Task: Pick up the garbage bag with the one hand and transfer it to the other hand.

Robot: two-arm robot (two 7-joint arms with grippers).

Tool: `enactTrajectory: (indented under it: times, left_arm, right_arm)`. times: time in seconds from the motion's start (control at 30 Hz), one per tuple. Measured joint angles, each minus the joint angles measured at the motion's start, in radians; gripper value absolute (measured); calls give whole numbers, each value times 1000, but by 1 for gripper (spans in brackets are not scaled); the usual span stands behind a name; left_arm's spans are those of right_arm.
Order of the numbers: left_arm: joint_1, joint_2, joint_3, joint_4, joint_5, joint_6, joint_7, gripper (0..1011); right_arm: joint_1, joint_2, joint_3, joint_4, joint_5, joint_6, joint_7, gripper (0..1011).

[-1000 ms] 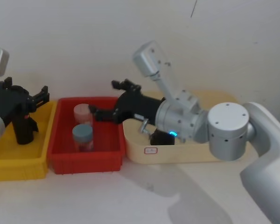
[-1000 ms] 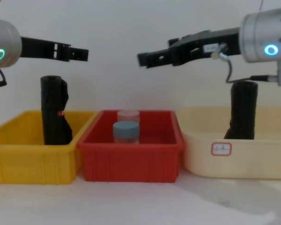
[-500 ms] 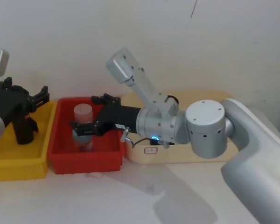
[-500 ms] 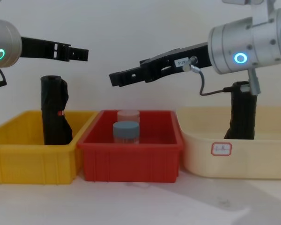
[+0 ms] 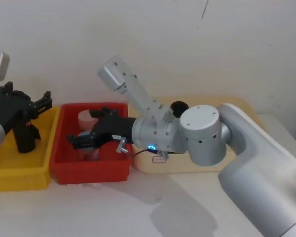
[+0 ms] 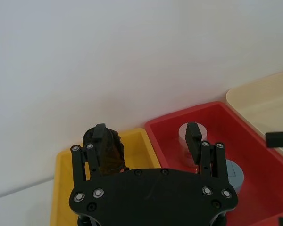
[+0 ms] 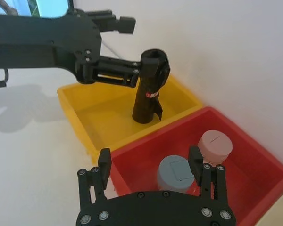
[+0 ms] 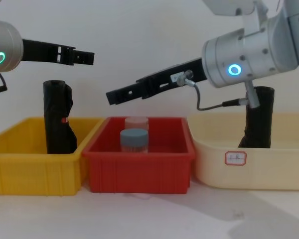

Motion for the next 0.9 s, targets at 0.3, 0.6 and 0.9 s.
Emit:
enactTrajectory:
  times: [0.3, 0.6, 0.9]
  left_arm:
    - [0, 0, 0, 0, 0, 0, 0, 1001]
    - [0, 0, 0, 0, 0, 0, 0, 1001]
    - [0, 0, 0, 0, 0, 0, 0, 1001]
  right_arm:
    - [24, -39, -22, 70, -12, 16, -8, 1000]
    - [42, -80, -18, 148, -21, 19, -35, 1000]
    - [57, -116, 0, 226, -35, 14, -84, 1000]
